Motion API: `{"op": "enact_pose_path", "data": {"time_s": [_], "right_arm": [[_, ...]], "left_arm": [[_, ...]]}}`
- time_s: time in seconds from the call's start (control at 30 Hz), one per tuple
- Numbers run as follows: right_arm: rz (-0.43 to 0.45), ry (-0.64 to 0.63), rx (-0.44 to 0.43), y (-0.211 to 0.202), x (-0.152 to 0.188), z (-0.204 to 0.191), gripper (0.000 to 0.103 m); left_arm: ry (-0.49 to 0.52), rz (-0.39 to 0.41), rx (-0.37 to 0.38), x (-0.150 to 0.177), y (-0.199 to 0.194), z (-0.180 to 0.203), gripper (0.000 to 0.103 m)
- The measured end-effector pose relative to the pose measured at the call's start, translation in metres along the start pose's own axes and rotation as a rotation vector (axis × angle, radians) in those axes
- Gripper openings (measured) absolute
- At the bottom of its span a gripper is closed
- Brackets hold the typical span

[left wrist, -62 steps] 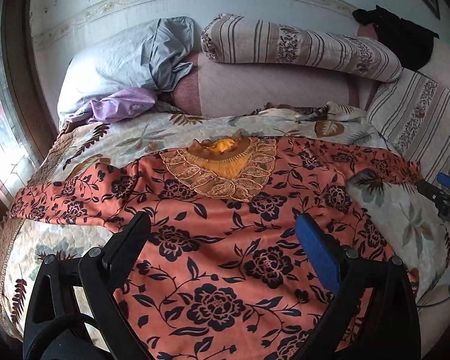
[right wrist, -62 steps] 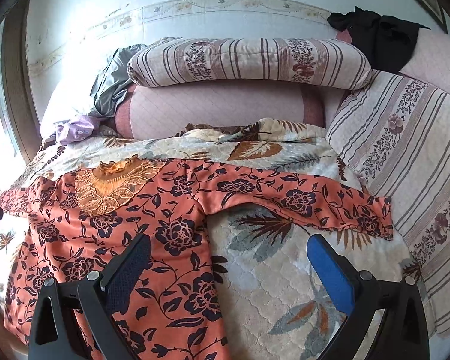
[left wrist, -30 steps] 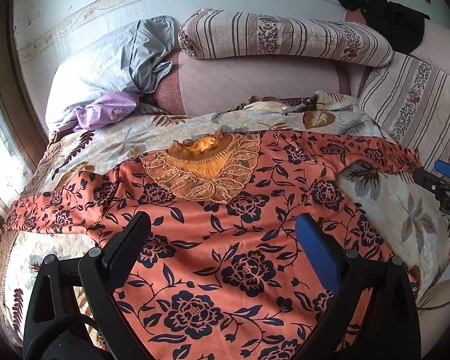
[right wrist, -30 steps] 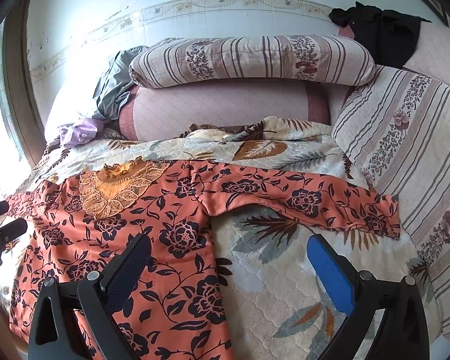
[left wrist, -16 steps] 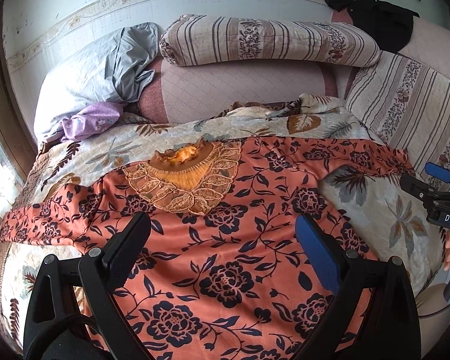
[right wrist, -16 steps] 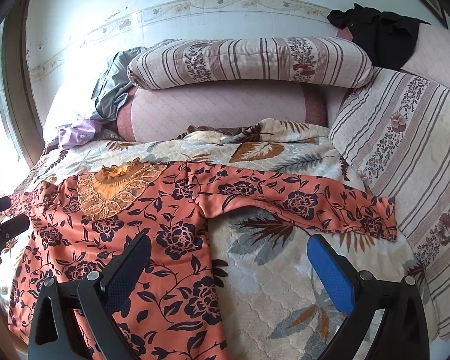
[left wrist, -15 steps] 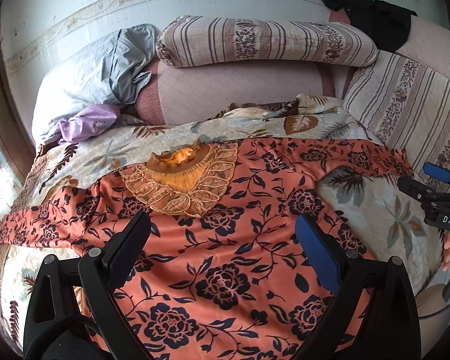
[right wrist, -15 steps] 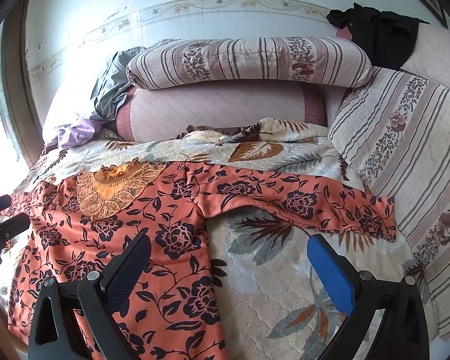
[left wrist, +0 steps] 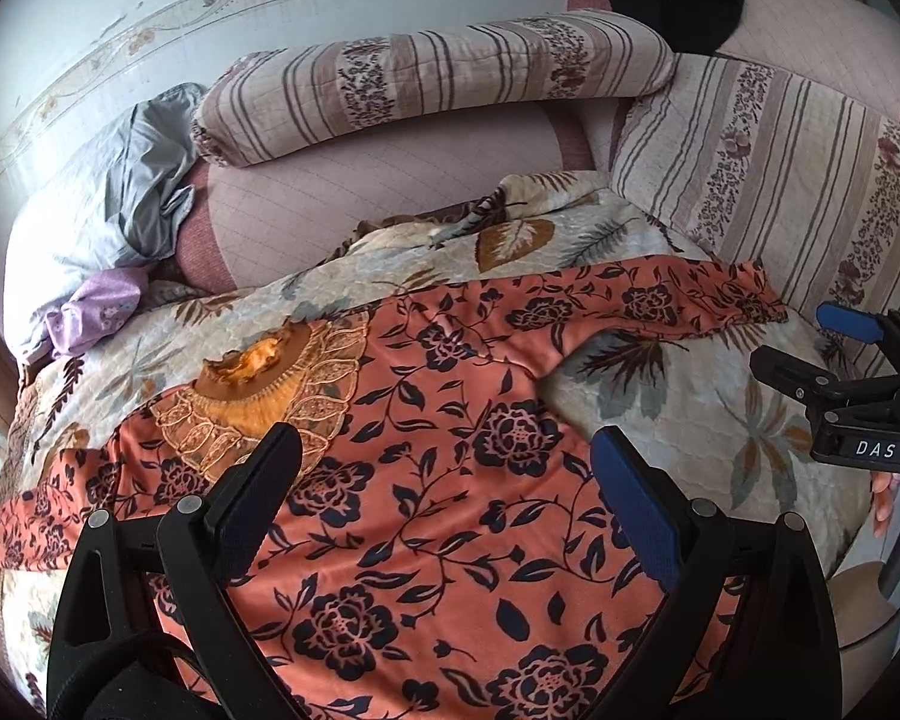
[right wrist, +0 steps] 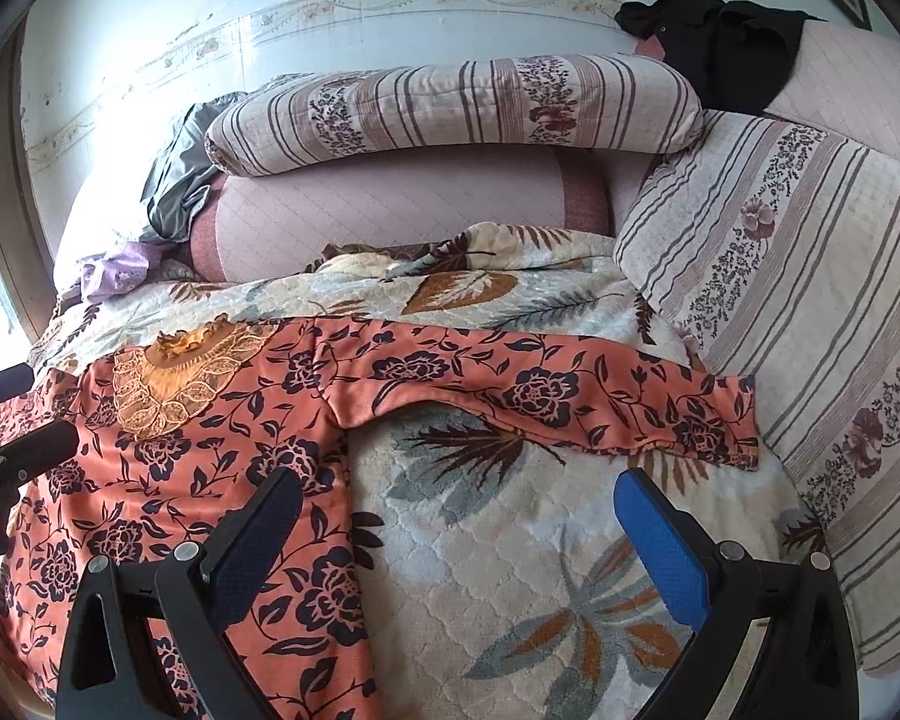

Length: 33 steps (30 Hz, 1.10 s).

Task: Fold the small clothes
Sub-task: 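Grasp the orange shirt's sleeve cuff with the right gripper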

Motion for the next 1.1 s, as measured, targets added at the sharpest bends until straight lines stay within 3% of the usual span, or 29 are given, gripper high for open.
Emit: {"op": "enact_pose_path", "data": {"time_s": [0.13, 0.4, 0.73, 0.93, 1.1], "right_arm": [[-0.016, 0.058, 0.011, 0.006, 0.001, 0.032, 0.103], [-0.068, 0.293, 0.103, 0.022, 0.009, 0.144, 0.103], [-0.155, 0.484, 0.203, 0.079, 0.026, 0.246, 0.102], [-0.204, 0.556, 0.249, 0.114, 0.034, 0.280, 0.093], [-0.237, 0.612, 0.249, 0.143, 0.040, 0.294, 0.077]], "left_arm": [[0.086, -0.013, 0.022, -0.012, 0.023, 0.029, 0.098], [0.183, -0.070, 0.065, -0.037, 0.086, 0.082, 0.098], [0.123, -0.149, 0.098, -0.065, 0.167, 0.104, 0.098], [0.101, -0.162, 0.091, -0.083, 0.205, 0.109, 0.098], [0.086, -0.232, 0.087, -0.075, 0.238, 0.111, 0.098]]}}
Point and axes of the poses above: each gripper's, at about its wrist camera, not at the fingertips, and y roughly the way its jaws point, z to its right, x to its underside, the point moved 7 cm from there along y, roughly the way its jaws point, and after that the axes turned 1 degree about -x, right-handed, at the moved point
